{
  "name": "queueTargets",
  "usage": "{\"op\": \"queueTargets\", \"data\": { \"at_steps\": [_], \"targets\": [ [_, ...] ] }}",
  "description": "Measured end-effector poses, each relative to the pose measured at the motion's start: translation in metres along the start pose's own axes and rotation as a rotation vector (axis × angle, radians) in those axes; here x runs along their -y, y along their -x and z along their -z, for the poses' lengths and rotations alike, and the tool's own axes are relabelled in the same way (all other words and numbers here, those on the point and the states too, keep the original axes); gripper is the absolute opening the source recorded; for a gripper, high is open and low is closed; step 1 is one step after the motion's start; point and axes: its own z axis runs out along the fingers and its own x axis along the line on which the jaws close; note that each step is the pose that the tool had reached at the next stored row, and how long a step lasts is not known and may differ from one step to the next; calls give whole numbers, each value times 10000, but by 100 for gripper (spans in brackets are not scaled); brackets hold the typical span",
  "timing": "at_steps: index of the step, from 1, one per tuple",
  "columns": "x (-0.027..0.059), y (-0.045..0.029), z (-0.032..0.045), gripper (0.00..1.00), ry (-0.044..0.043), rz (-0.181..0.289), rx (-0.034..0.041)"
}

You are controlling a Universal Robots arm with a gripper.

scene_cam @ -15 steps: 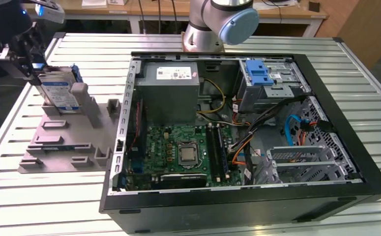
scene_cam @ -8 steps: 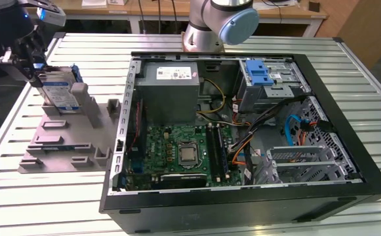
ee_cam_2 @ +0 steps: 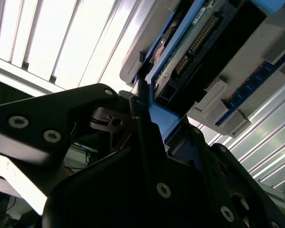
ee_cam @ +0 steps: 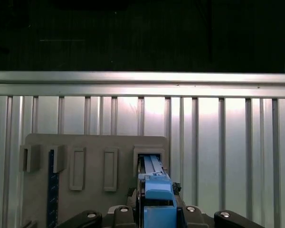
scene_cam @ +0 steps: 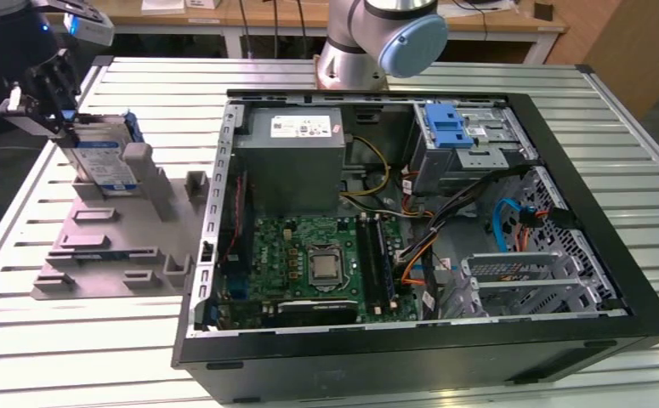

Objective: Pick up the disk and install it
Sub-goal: 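Pick up the disk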

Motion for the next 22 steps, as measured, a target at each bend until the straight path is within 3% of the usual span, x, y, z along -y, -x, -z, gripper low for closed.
{"op": "queueTargets", "data": {
  "at_steps": [8, 22],
  "targets": [
    [-1, 0, 44, 36, -35, 0, 0],
    [-8, -2, 247, 36, -138, -1, 0]
  ]
}}
